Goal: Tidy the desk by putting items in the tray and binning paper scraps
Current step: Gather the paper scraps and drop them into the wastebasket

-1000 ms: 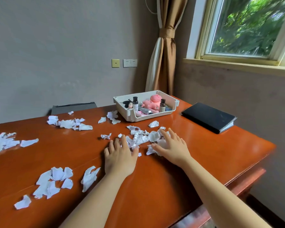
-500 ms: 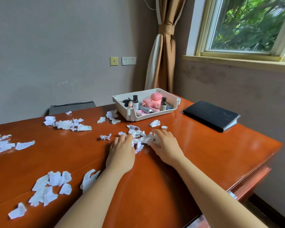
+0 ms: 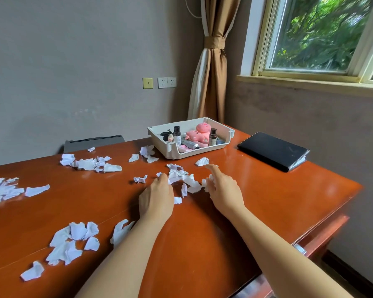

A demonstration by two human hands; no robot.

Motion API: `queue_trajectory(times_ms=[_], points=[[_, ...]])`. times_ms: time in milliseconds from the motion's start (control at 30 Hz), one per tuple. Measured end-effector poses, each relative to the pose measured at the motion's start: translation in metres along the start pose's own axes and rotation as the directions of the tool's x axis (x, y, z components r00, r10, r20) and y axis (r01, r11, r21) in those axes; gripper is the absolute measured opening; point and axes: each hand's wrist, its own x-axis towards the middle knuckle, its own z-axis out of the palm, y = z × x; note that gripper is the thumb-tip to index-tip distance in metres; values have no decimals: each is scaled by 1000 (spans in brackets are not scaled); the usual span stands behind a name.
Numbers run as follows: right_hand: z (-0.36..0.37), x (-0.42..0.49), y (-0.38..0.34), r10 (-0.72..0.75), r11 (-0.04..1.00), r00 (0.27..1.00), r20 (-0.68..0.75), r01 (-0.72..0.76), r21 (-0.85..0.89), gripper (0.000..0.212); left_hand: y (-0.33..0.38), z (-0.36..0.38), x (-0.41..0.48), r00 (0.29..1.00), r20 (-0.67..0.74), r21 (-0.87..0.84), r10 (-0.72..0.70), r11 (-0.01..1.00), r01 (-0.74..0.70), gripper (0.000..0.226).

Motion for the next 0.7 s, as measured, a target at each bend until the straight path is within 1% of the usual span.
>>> queue_trajectory(times_ms=[67, 133, 233, 333, 433, 500, 567, 633, 700], points=[[-1, 0, 1, 47, 999, 997, -58, -45, 29, 21, 1, -1, -1, 1000, -20, -19, 17, 1000, -18, 32], [-1, 0, 1, 56, 998, 995, -76, -54, 32, 11, 1, -2, -2, 999, -43, -65, 9, 998, -12, 36], [-1, 0, 0, 42, 999, 997, -61, -41, 24, 19, -1, -3, -2, 998, -61, -139, -7, 990, -1, 39], [-2, 0, -1, 42, 998, 998, -53, -39, 40, 25, -2, -2, -3, 997, -76, -152, 14, 988, -26, 45], [-2, 0, -1, 31, 998, 997, -74, -26, 58, 26, -2, 0, 0, 997, -78, -182, -17, 983, 2, 50], [-2, 2, -1, 50, 994, 995, -91, -41, 98, 27, -4, 2, 1, 996, -84, -209, -28, 978, 10, 42], [-3, 4, 0, 101, 987, 991, -90, -88, 135, 26, -5, 2, 1, 997, -82, -264, -9, 965, -13, 29], [-5, 5, 2, 150, 975, 985, -84, -134, 176, 23, -5, 1, 0, 998, -55, -325, 27, 945, -44, 18], [-10, 4, 2, 161, 968, 983, -93, -139, 208, 18, -2, -5, -1, 999, -36, -364, 41, 930, -51, 8]])
